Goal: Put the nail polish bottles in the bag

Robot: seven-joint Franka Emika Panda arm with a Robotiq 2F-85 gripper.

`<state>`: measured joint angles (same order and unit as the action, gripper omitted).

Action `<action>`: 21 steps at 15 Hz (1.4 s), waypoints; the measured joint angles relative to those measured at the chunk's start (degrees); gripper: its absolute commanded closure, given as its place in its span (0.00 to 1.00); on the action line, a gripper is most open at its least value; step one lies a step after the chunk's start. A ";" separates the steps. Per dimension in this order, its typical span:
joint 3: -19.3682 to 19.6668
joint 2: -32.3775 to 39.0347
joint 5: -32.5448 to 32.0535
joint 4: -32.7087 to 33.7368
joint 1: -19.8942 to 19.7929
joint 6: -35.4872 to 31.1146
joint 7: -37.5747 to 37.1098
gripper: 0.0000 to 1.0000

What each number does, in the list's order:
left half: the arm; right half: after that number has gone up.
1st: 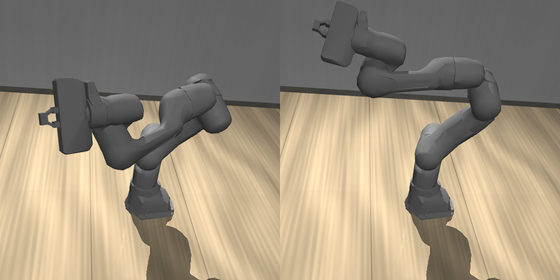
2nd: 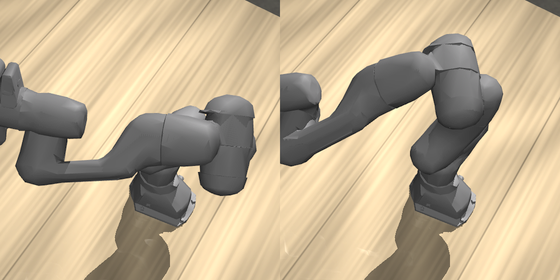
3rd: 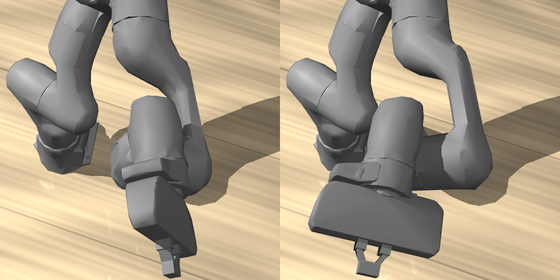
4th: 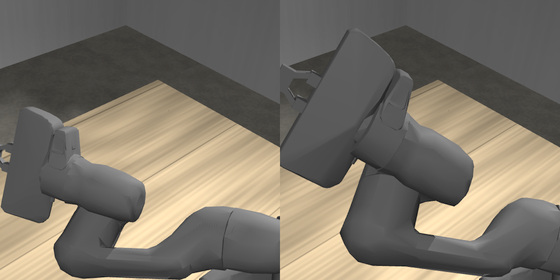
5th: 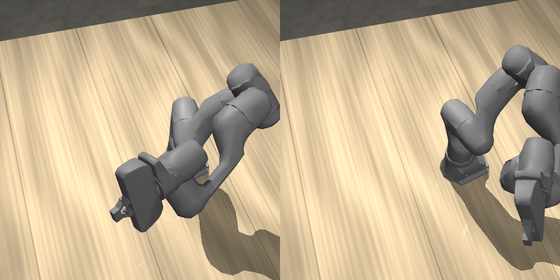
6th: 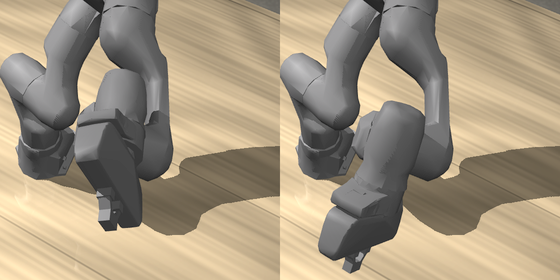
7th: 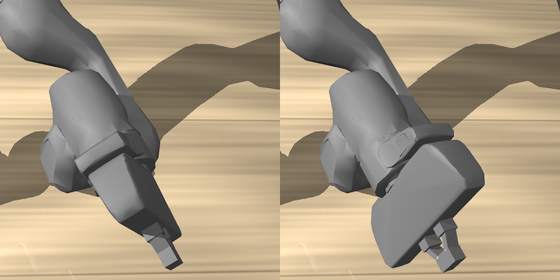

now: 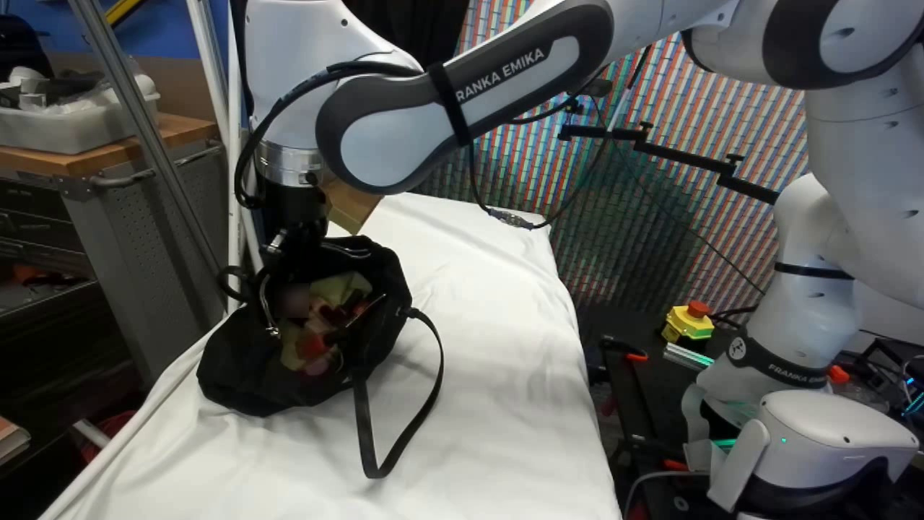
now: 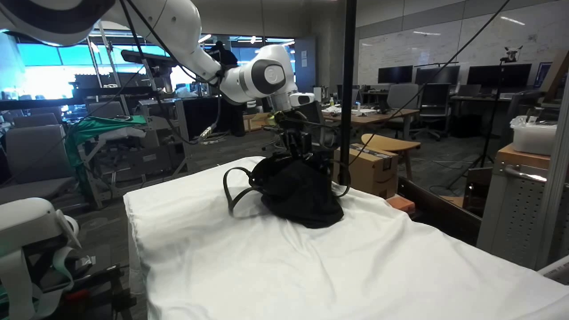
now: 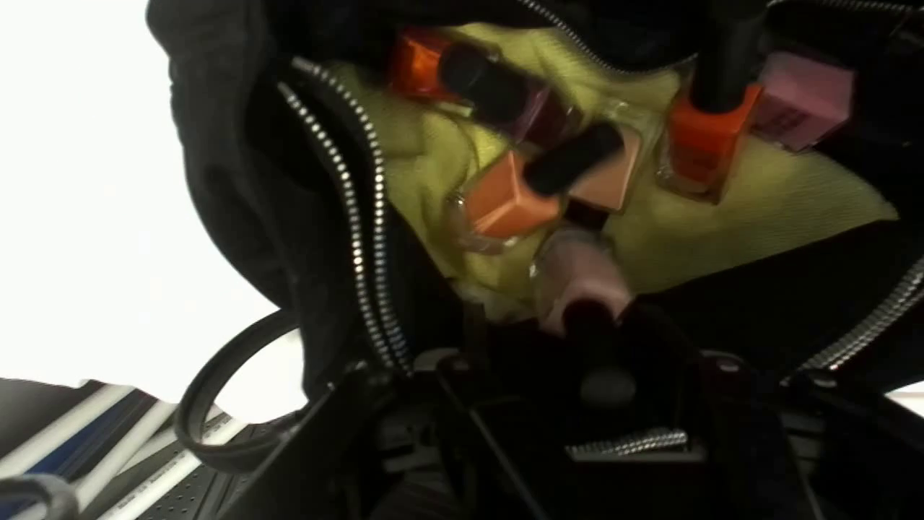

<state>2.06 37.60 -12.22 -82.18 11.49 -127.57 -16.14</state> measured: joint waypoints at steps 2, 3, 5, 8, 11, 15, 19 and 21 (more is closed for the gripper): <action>0.34 1.27 0.02 1.69 -1.01 0.00 0.09 0.01; 0.35 1.74 0.08 2.23 -1.42 0.00 0.13 0.00; 0.35 2.13 0.36 2.54 -1.92 0.01 0.36 0.00; 0.03 1.88 1.49 2.08 -2.57 0.12 2.31 0.00; -1.39 -0.88 3.98 -1.58 -3.91 0.17 6.65 0.00; -3.80 -8.77 7.41 -12.12 -5.76 0.18 12.07 0.00; -6.58 -17.52 10.40 -24.56 -5.64 0.13 12.40 0.00; -7.69 -21.85 12.58 -30.81 -5.54 -0.04 12.36 0.00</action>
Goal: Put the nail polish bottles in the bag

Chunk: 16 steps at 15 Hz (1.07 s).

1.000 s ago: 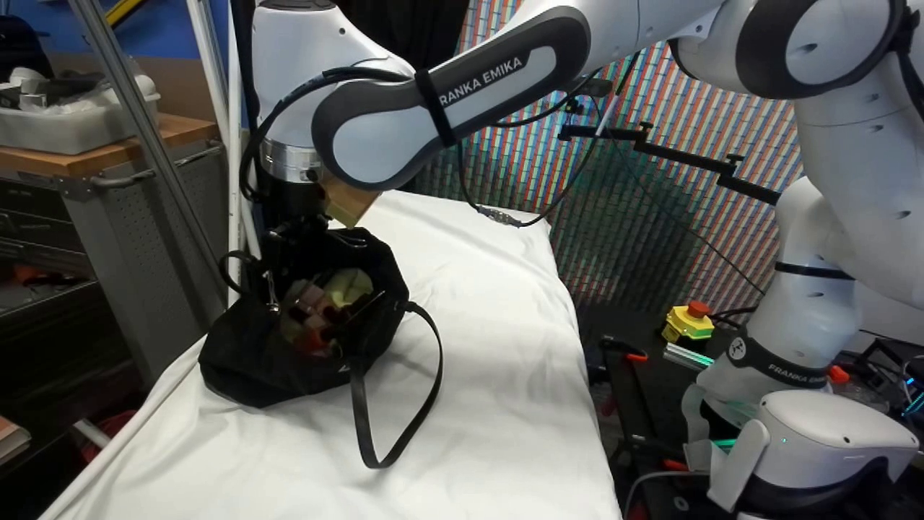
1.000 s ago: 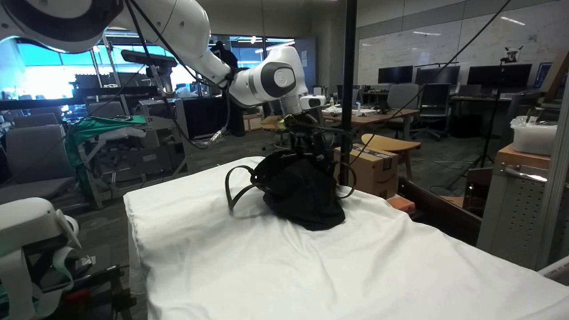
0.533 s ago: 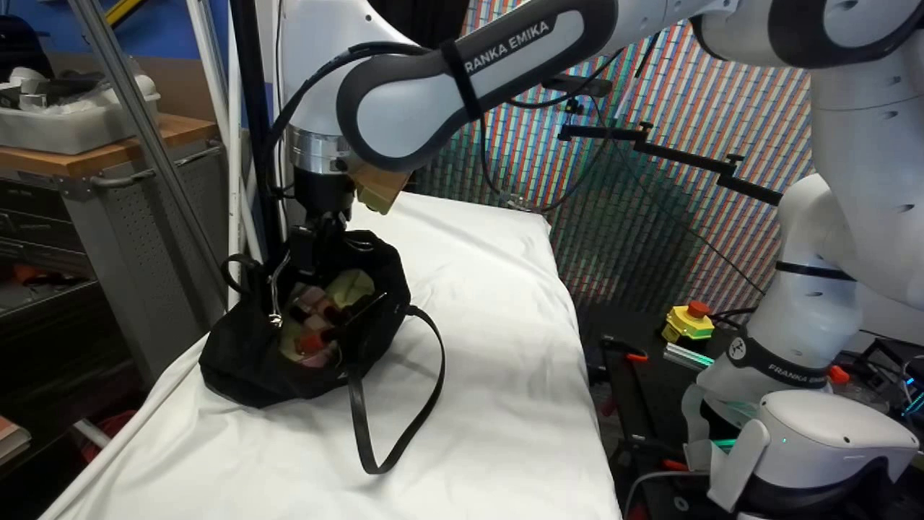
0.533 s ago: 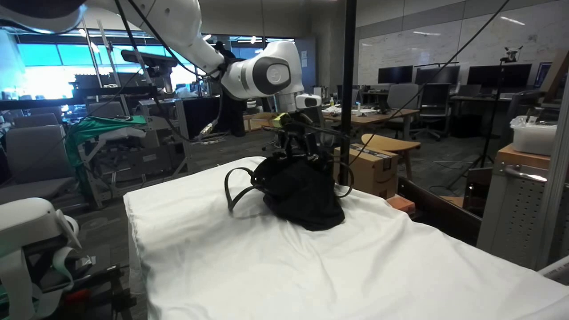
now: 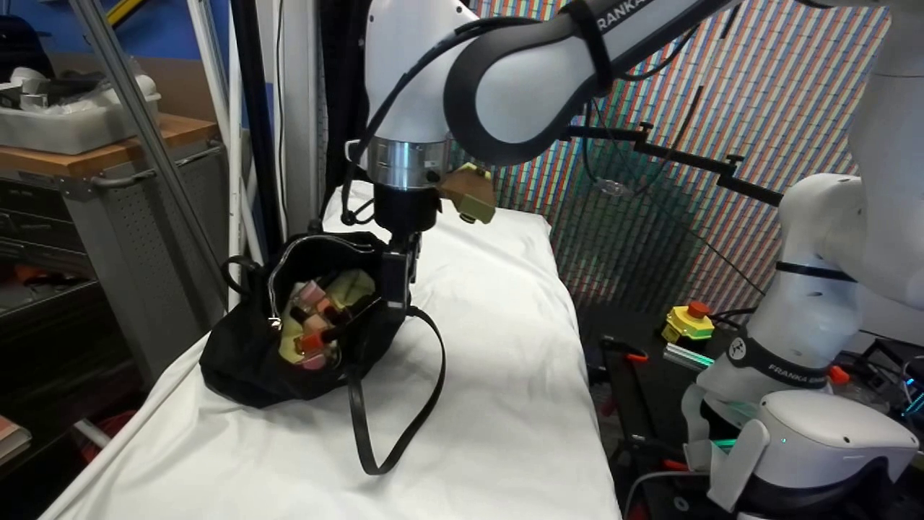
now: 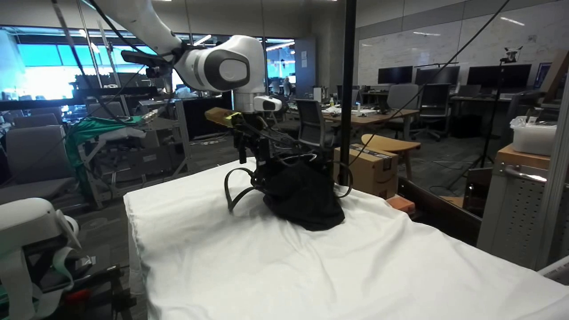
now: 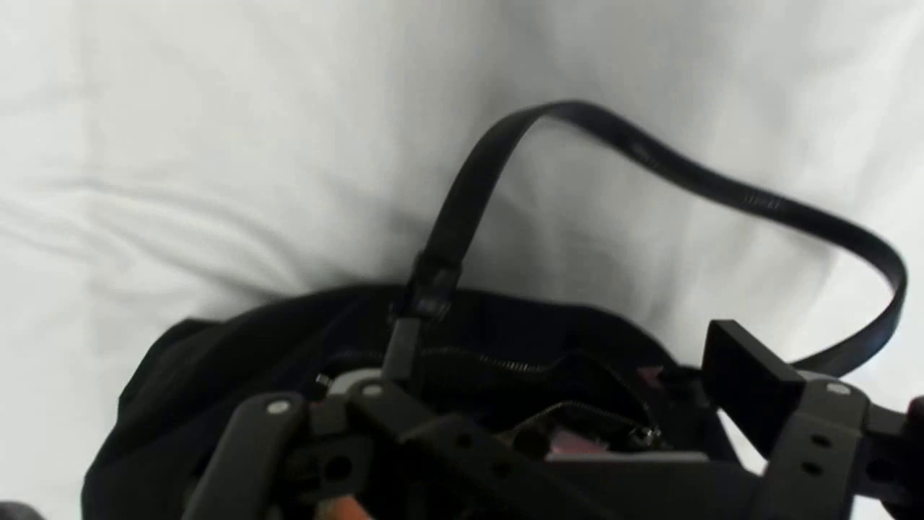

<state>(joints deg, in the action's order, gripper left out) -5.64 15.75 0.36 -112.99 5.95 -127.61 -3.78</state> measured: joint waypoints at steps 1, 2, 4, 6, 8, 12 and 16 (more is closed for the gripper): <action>-0.39 -2.28 1.07 -3.13 0.01 -0.11 0.00 0.00; -0.70 -4.59 1.97 -6.25 0.02 -0.36 0.00 0.00; -1.14 -9.64 3.46 -12.61 0.07 -1.30 0.00 0.00; -1.28 -15.26 4.55 -18.95 0.07 -2.31 0.04 0.00; -1.28 -21.38 5.42 -25.15 0.07 -2.83 0.17 0.00; -0.86 -33.95 5.98 -35.74 0.07 -2.81 1.69 0.00; 0.19 -45.22 5.98 -42.40 0.15 -1.49 4.05 0.00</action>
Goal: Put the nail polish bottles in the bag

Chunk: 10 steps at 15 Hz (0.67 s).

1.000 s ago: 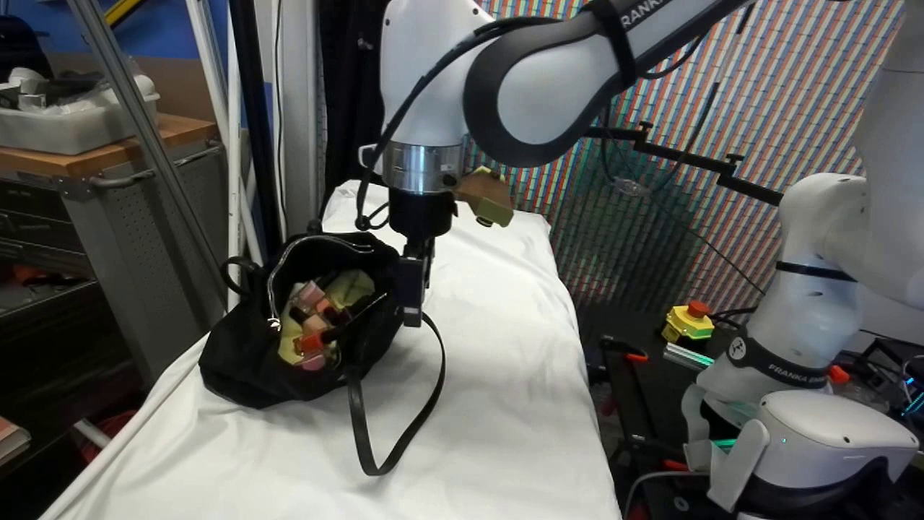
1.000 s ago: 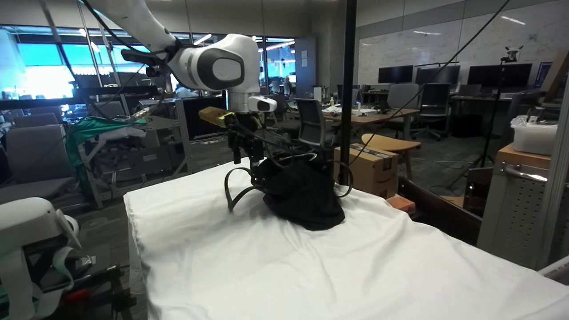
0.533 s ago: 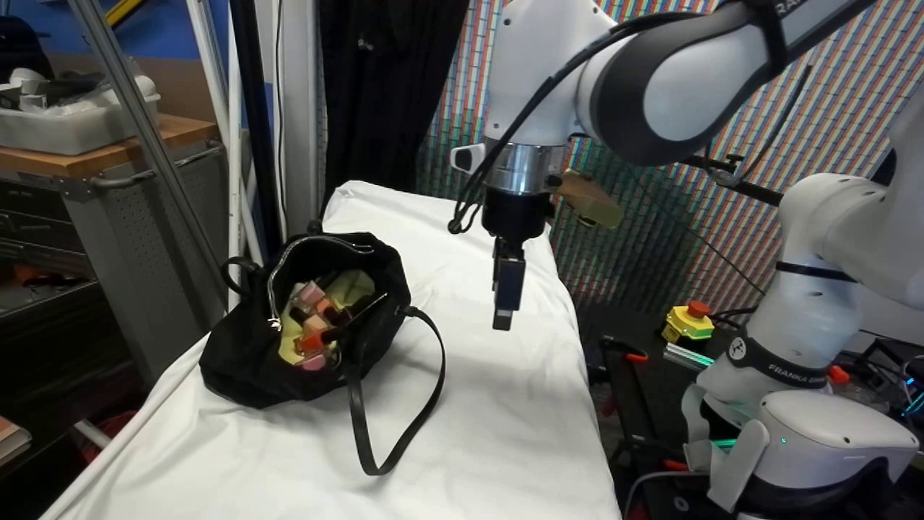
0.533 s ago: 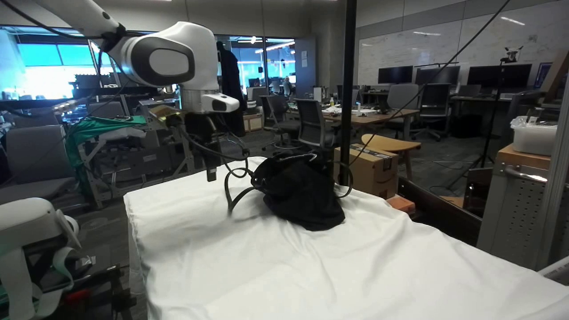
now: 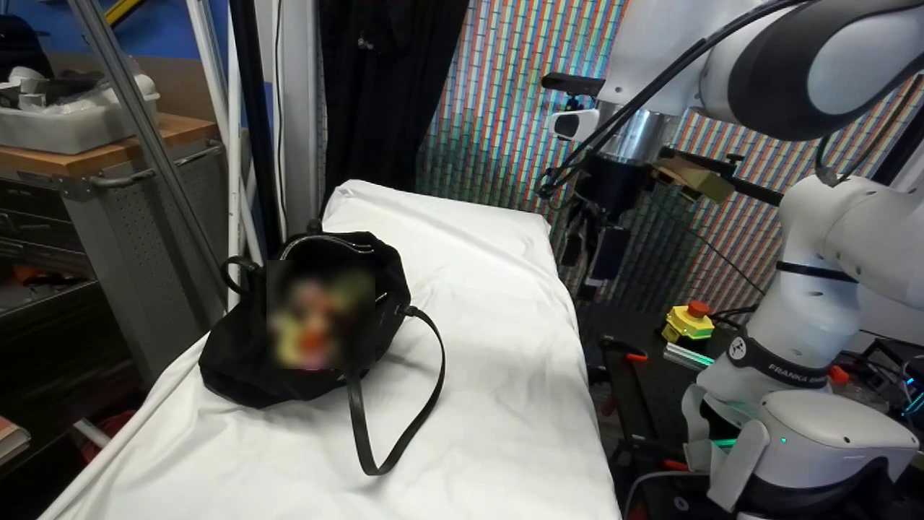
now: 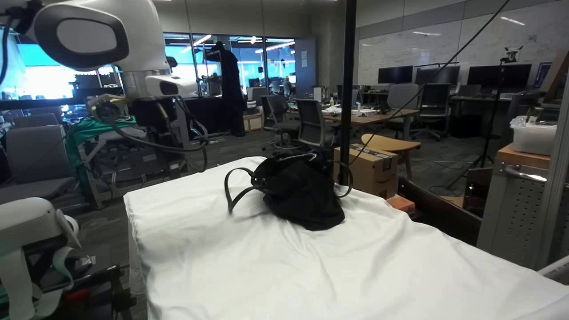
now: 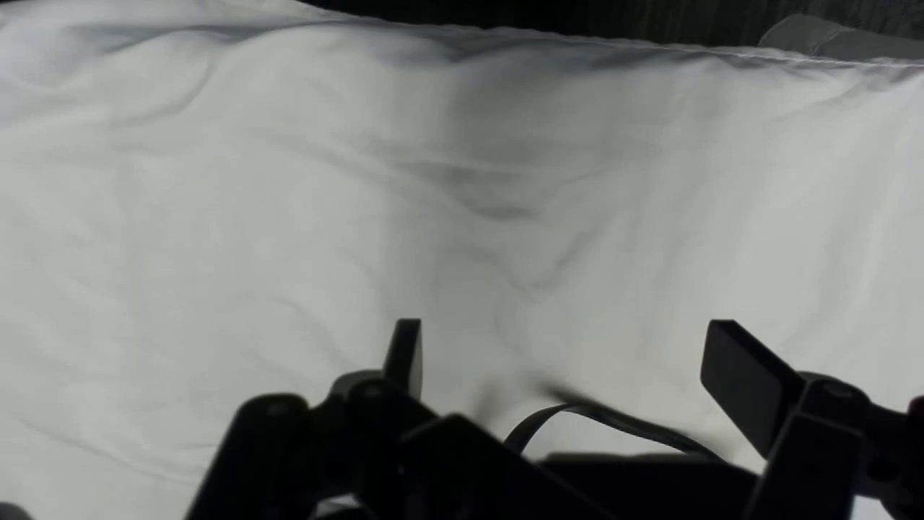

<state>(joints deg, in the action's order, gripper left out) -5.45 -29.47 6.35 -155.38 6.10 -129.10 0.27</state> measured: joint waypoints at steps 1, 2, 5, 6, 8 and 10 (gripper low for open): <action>0.22 -2.49 0.00 -1.18 0.14 0.33 0.60 0.00; 0.43 -4.89 0.00 -2.32 0.40 0.41 1.21 0.00; 1.05 -9.88 -0.06 -2.56 0.95 0.57 2.87 0.00; 1.37 -11.08 -0.11 -2.47 0.98 0.53 3.63 0.00; 2.33 -13.29 -0.45 -2.43 0.98 0.47 5.20 0.00; 3.83 -15.11 -0.74 -2.41 0.97 0.41 6.77 0.00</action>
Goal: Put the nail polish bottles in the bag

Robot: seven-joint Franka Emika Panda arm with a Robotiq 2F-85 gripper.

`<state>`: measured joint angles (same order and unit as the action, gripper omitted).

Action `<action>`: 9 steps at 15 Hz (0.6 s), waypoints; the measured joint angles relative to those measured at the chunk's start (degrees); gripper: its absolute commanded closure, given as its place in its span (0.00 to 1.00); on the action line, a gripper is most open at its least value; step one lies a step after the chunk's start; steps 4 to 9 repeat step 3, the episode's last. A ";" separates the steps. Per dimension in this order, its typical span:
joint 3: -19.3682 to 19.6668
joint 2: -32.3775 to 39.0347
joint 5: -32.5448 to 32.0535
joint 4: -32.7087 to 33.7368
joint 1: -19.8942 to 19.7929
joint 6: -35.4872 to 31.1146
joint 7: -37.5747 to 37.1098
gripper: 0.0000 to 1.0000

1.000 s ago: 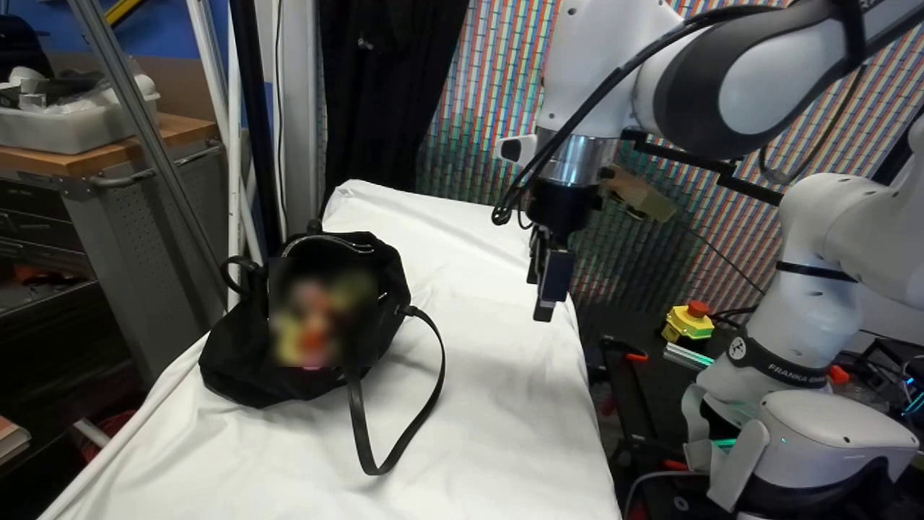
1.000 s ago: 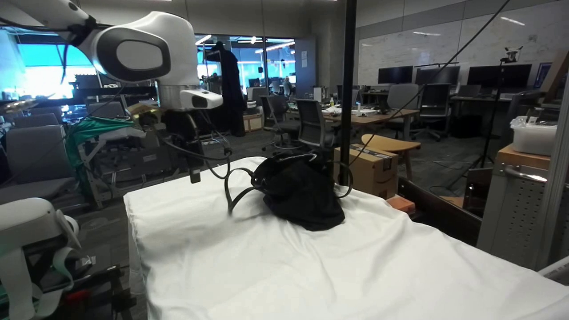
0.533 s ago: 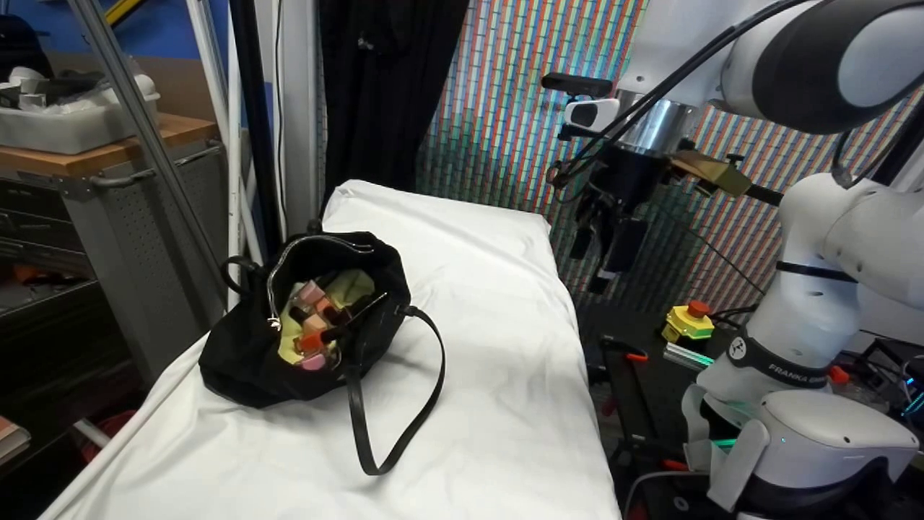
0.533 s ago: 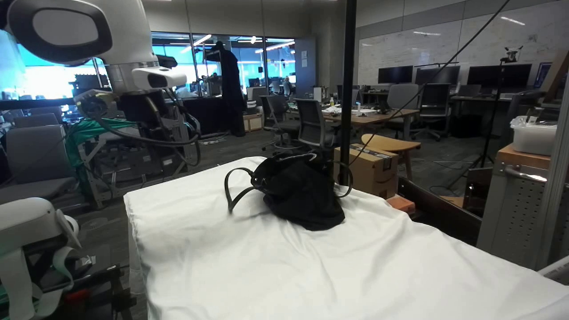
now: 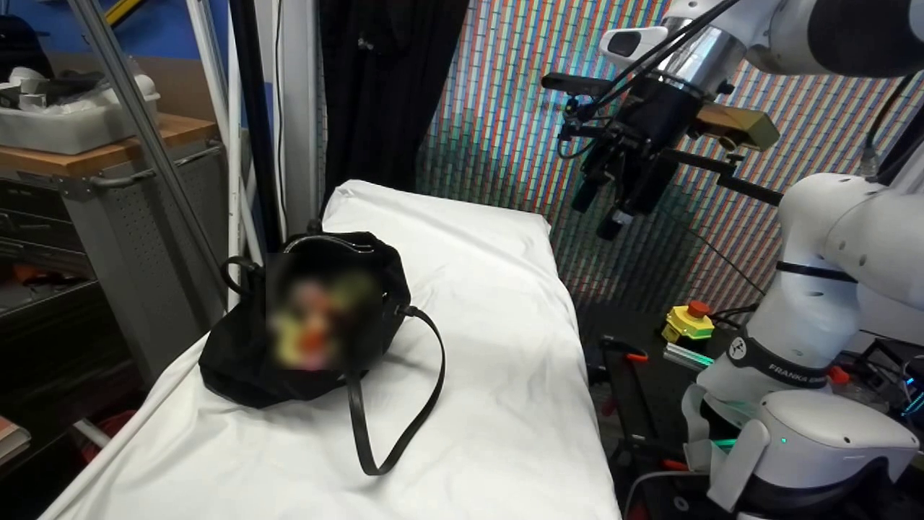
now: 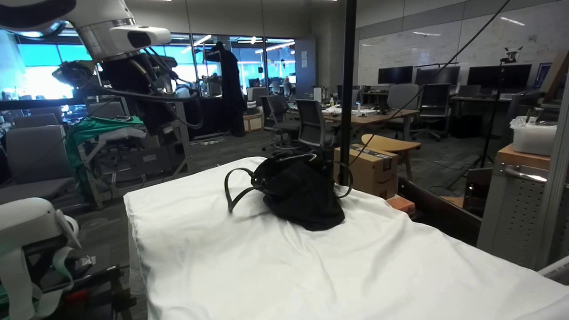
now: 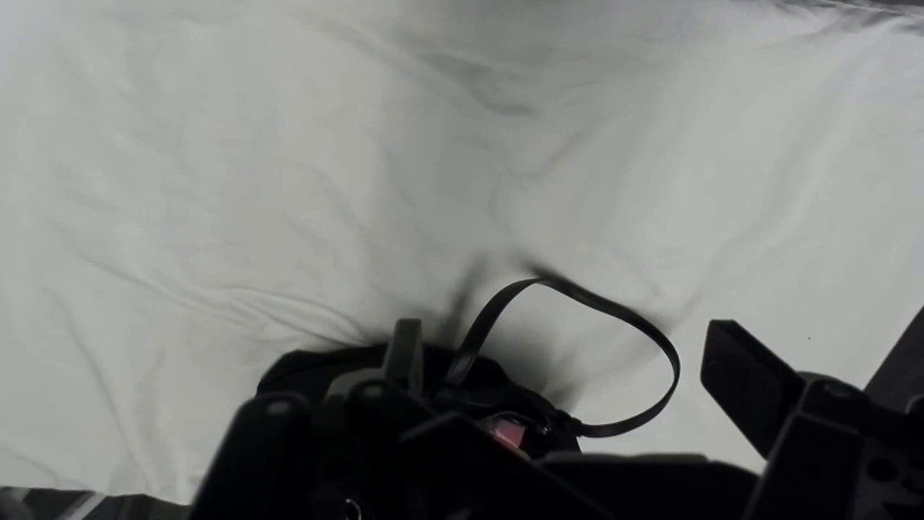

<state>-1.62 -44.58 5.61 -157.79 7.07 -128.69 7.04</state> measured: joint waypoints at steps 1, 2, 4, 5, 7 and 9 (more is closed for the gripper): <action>0.41 -0.60 -0.04 0.00 0.00 0.00 0.40 0.00; 0.61 -0.94 -0.05 -0.01 0.00 0.00 0.65 0.00; 0.63 -1.08 -0.05 -0.03 0.00 0.00 0.73 0.00; 0.63 -1.08 -0.05 -0.03 0.00 0.00 0.73 0.00; 0.63 -1.08 -0.05 -0.03 0.00 0.00 0.73 0.00; 0.63 -1.08 -0.05 -0.03 0.00 0.00 0.73 0.00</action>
